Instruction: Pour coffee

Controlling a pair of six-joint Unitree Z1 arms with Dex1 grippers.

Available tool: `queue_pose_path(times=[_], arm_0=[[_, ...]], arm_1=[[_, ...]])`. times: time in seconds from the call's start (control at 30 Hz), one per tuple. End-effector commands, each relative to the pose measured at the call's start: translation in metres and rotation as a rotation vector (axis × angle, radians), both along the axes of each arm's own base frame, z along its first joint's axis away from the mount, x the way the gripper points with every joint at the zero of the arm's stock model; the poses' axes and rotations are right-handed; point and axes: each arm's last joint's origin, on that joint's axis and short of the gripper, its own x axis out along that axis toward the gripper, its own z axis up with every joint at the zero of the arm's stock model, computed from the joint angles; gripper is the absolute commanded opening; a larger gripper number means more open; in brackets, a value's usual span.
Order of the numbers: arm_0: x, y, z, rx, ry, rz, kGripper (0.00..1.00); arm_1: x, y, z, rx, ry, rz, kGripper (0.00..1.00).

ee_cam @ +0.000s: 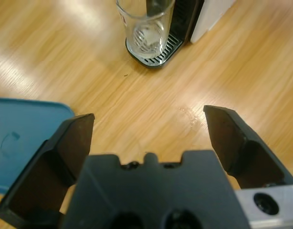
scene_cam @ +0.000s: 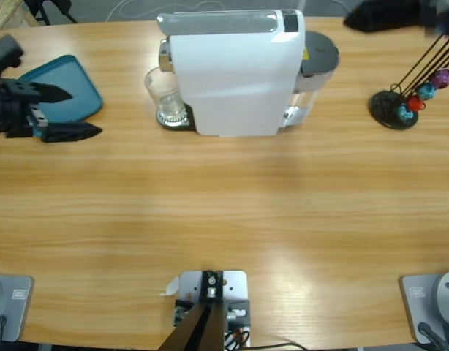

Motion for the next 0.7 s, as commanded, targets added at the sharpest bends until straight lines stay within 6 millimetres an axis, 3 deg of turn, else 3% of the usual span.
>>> queue_pose_path(times=[0.03,0.17,0.27,0.7], arm_0=[[-0.012,0.007,0.002,-0.03,0.011,0.057,1.0],[-0.013,0.005,-0.002,-0.035,0.027,0.047,1.0],[-0.008,0.0,-0.004,-0.045,0.026,0.031,1.0],[-0.001,-0.01,-0.011,-0.033,0.038,0.01,1.0]], arm_1=[[0.083,0.029,0.016,0.091,0.22,-0.044,0.0],[0.12,0.054,0.013,0.066,0.285,-0.04,0.0],[0.135,0.065,0.005,0.053,0.326,-0.029,0.0],[0.14,0.065,-0.006,0.009,0.388,-0.045,0.0]])
